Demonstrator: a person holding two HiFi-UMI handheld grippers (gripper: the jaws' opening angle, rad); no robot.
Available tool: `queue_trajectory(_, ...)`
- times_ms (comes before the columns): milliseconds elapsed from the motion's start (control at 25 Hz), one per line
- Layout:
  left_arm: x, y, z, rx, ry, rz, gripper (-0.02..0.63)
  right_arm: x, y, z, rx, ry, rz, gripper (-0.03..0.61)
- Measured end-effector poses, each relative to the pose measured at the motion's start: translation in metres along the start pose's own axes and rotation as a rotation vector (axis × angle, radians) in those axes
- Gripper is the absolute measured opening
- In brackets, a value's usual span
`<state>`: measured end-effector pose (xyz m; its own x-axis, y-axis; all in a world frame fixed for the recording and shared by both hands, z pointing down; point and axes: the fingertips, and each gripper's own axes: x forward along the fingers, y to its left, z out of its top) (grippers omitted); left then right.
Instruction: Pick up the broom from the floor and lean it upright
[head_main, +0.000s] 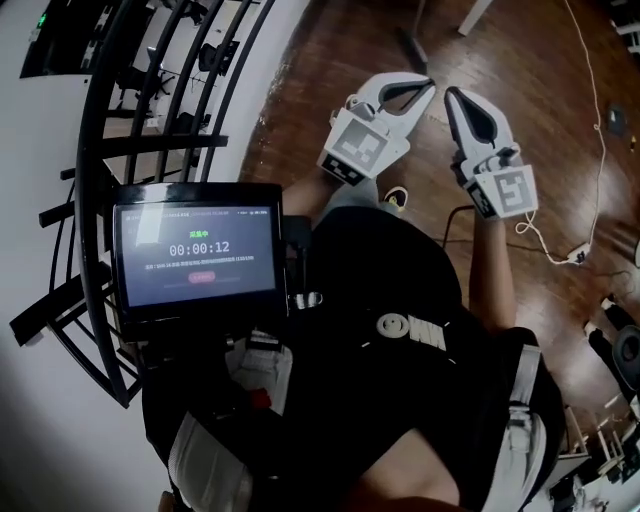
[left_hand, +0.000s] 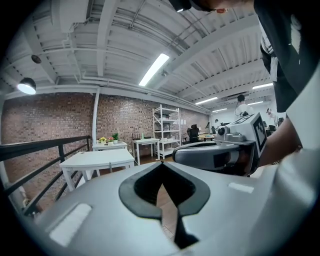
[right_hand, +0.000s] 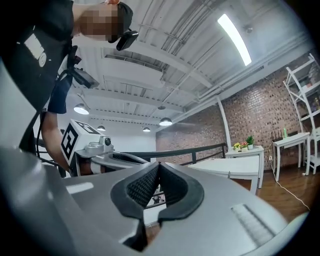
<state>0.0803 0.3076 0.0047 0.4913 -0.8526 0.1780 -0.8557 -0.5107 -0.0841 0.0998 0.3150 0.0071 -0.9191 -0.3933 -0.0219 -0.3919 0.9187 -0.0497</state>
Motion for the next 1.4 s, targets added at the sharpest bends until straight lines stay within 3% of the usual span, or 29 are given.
queue_trajectory(160,-0.031,-0.026,-0.001,-0.066,-0.053,0.018,0.017,-0.021,0.022,0.014,-0.003,-0.029,-0.009,0.003)
queue_trajectory(320,-0.047,-0.038,0.034,-0.040,-0.103,0.014,0.017,-0.035,0.039,0.030,-0.012,-0.055,-0.019,0.003)
queue_trajectory(520,-0.043,-0.031,0.034,-0.039,-0.098,0.031,0.017,-0.025,0.044,0.054,-0.052,-0.091,-0.006,0.003)
queue_trajectory(1400,-0.043,-0.012,0.027,-0.036,-0.062,0.105,0.015,-0.009,0.037,0.035,-0.033,-0.049,0.003,0.002)
